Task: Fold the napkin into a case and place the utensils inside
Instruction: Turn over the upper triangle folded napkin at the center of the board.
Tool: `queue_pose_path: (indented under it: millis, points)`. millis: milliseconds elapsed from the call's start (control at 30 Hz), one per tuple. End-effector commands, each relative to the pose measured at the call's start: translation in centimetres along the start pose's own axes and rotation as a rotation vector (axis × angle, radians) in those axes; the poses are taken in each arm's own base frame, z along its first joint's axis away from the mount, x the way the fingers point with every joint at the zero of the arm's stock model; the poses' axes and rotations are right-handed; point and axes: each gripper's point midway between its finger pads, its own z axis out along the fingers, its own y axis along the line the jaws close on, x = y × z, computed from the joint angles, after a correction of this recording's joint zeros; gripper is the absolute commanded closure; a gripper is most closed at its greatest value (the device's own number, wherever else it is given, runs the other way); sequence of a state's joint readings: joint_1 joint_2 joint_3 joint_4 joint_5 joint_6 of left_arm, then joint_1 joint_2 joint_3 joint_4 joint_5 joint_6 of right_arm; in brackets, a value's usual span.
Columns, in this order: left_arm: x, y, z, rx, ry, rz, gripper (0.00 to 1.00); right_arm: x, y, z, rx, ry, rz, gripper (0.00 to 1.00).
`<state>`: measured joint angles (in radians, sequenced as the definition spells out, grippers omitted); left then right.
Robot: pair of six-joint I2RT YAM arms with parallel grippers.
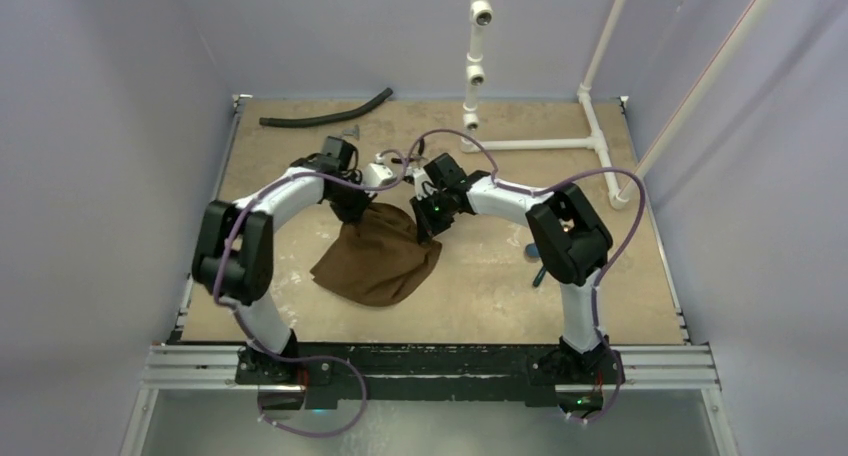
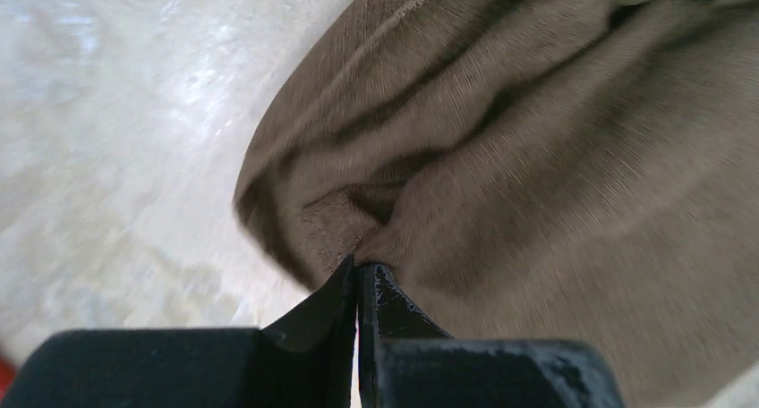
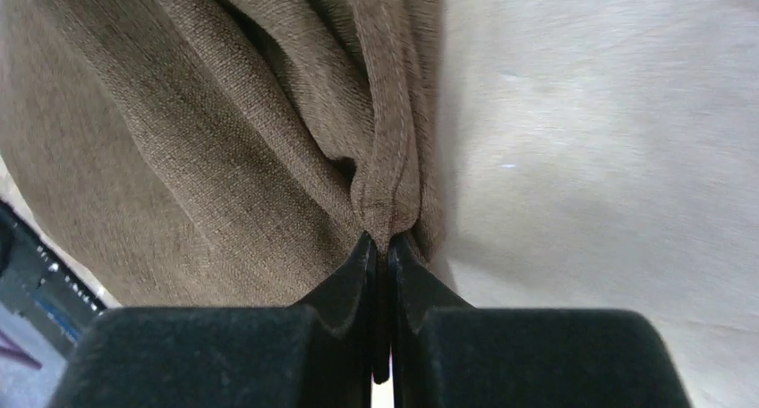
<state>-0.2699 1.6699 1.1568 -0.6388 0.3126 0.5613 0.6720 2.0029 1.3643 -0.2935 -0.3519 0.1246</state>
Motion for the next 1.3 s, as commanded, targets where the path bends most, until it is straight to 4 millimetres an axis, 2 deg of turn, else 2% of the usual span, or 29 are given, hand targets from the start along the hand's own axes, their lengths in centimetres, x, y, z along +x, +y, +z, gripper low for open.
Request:
queue_pose_path:
  millis: [0,133,233,300,400,467,500,533,667,767,833,867,933,1000,1167,1267]
  points:
    - [-4.1,3.8,2.4,-0.141,-0.058,-0.029,1.0,-4.1,-0.8,-3.2,0.034,-0.14,-0.007,0.92]
    - [-6.3,5.1,2.4,-0.207,-0.119,-0.05,1.0,-4.7,-2.7,-3.6,0.076,-0.151,0.02,0.84]
    - [-7.3,6.8,1.1,-0.312,-0.158,-0.075,1.0,-4.7,-3.4,-3.1,0.081,-0.144,0.03,0.84]
    - [-8.4,8.0,-0.3,-0.394,-0.21,-0.091,1.0,-4.9,-3.1,-3.0,0.059,-0.151,0.028,0.83]
    - [-9.9,8.8,-2.2,-0.45,-0.276,-0.105,1.0,-5.7,-2.2,-3.5,0.018,-0.18,0.013,0.83]
    - [-10.4,9.0,-2.5,-0.462,-0.297,-0.106,1.0,-6.3,-1.4,-4.1,-0.013,-0.207,-0.003,0.83]
    - [-10.3,8.9,-2.0,-0.455,-0.287,-0.101,0.9,-6.5,-1.0,-4.2,-0.029,-0.21,-0.007,0.82]
    - [-10.0,8.8,-1.2,-0.437,-0.263,-0.092,0.74,-6.8,-0.8,-4.4,-0.036,-0.213,-0.011,0.82]
    - [-7.9,7.8,2.0,-0.338,-0.154,-0.084,0.64,-7.5,-0.7,-4.5,-0.035,-0.227,-0.028,0.82]
    - [-7.8,7.0,2.2,-0.277,-0.177,-0.066,0.54,-7.4,-0.4,-4.7,-0.057,-0.228,-0.032,0.8]
    - [-8.1,6.2,1.8,-0.196,-0.225,-0.04,0.3,-7.1,-0.1,-4.6,-0.073,-0.225,-0.034,0.79]
    - [-8.2,6.1,1.6,-0.165,-0.238,-0.031,0.2,-7.0,0.0,-4.6,-0.078,-0.226,-0.035,0.79]
    - [-7.8,5.9,1.9,-0.129,-0.217,0.011,0.16,-7.1,0.0,-4.5,-0.086,-0.23,-0.041,0.79]
    - [-7.5,6.8,2.6,-0.154,-0.201,0.018,0.13,-7.2,0.1,-4.3,-0.092,-0.236,-0.048,0.79]
    - [-7.0,7.9,5.3,-0.127,-0.132,-0.011,0.09,-7.2,0.8,-4.4,-0.134,-0.244,-0.074,0.79]
    - [-6.5,7.3,6.9,-0.049,-0.11,-0.008,0.07,-7.1,1.4,-4.9,-0.155,-0.246,-0.098,0.8]
